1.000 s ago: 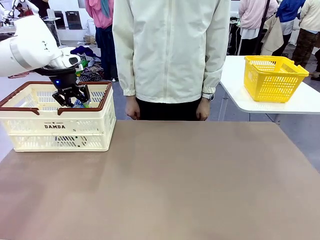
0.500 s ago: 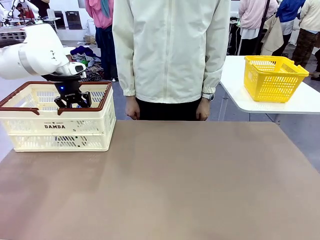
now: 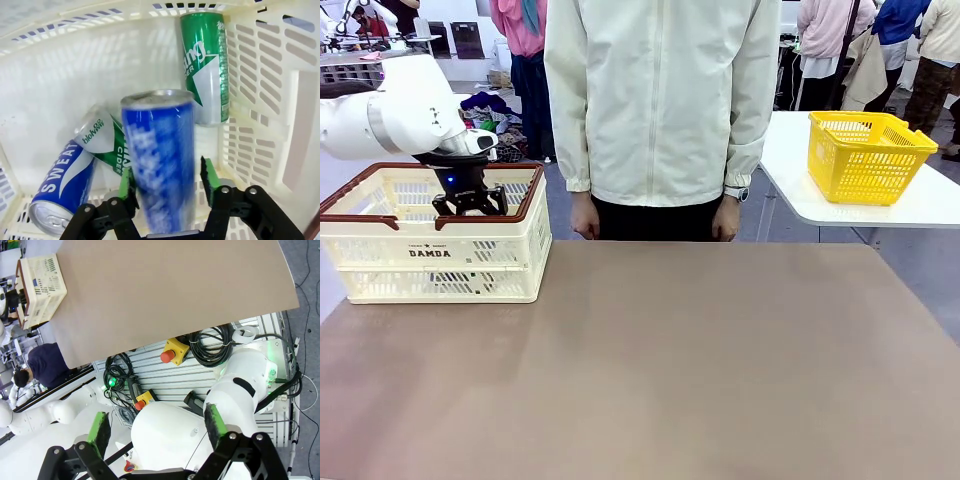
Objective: Place the drinks into the Shopping basket.
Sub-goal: Pick up one drink and place it into the Shopping basket.
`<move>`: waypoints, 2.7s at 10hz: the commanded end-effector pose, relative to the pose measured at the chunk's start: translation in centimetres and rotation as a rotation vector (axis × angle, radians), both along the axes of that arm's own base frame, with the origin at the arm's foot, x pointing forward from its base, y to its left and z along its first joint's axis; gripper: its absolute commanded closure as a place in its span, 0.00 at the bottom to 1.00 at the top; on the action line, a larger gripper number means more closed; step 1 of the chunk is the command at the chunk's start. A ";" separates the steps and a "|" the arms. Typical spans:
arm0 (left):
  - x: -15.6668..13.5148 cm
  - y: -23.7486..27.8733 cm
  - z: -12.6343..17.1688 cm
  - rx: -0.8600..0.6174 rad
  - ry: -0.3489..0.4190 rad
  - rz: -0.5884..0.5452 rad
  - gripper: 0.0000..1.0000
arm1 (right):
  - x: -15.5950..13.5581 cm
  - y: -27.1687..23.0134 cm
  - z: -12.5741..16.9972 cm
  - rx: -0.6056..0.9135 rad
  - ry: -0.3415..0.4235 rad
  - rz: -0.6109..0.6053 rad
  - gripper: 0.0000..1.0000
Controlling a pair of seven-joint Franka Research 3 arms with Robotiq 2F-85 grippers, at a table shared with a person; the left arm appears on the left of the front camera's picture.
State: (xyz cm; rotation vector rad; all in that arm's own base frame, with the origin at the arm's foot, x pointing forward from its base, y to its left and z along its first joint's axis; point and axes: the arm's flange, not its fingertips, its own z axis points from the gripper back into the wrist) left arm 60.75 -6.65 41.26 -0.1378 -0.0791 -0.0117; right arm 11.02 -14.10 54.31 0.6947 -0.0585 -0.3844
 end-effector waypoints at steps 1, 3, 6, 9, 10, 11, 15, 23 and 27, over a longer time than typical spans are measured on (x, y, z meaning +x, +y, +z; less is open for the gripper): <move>0.3 -0.3 0.5 0.013 -0.003 0.007 0.00 | -1.0 -0.1 0.1 0.008 -0.019 0.016 0.00; 0.2 -0.3 0.7 0.003 -0.010 0.002 0.00 | -1.0 -0.1 0.1 0.008 -0.019 0.016 0.00; -0.2 0.0 1.8 -0.018 -0.036 0.003 0.00 | -1.0 -0.1 0.1 0.008 -0.019 0.016 0.00; -2.2 2.0 7.1 -0.163 -0.079 -0.029 0.00 | -1.0 -0.1 0.1 0.008 -0.019 0.016 0.00; -3.8 3.2 9.6 -0.256 -0.037 -0.055 0.00 | -1.0 -0.1 0.1 0.008 -0.019 0.016 0.00; -6.0 4.5 11.7 -0.341 -0.023 -0.126 0.00 | -1.0 -0.1 0.1 0.008 -0.019 0.016 0.00; -14.1 14.1 13.3 -0.810 0.060 -0.333 0.00 | -1.0 -0.1 0.1 0.008 -0.019 0.016 0.00; -19.3 24.4 7.0 -1.191 -0.052 -0.299 0.00 | -1.0 -0.1 0.1 0.008 -0.019 0.016 0.00; -19.3 24.4 7.0 -1.191 -0.052 -0.299 0.00 | -1.0 -0.1 0.1 0.008 -0.019 0.016 0.00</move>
